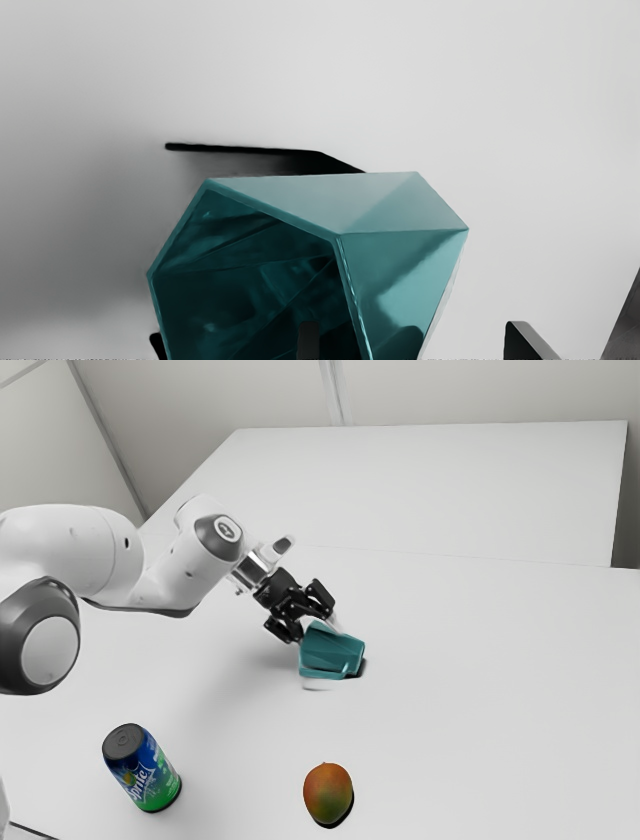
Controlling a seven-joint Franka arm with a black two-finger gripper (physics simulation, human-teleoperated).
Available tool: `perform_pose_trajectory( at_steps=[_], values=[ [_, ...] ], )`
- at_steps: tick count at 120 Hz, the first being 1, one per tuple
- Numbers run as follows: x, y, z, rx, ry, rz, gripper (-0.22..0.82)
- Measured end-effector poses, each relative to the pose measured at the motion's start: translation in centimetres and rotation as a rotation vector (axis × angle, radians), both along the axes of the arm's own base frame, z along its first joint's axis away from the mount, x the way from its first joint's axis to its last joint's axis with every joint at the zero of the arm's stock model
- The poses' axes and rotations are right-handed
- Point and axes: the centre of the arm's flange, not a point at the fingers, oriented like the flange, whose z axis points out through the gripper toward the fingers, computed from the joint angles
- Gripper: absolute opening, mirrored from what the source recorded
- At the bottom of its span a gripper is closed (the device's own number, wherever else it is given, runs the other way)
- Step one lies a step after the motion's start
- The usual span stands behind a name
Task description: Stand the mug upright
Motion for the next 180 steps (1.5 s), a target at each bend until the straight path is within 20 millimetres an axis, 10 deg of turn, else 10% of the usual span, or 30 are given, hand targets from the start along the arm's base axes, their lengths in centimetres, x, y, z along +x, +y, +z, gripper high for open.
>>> perform_pose_trajectory(
  at_steps=[68, 120, 180],
  values=[
    [0.0, -1.7, 2.5, -0.020, -0.034, -0.027, -0.12],
    [0.0, -1.5, 5.8, 0.010, -0.076, -0.051, -0.18],
    [-3.0, 0.2, 11.2, 0.454, -0.228, -0.326, -0.18]
  ],
)
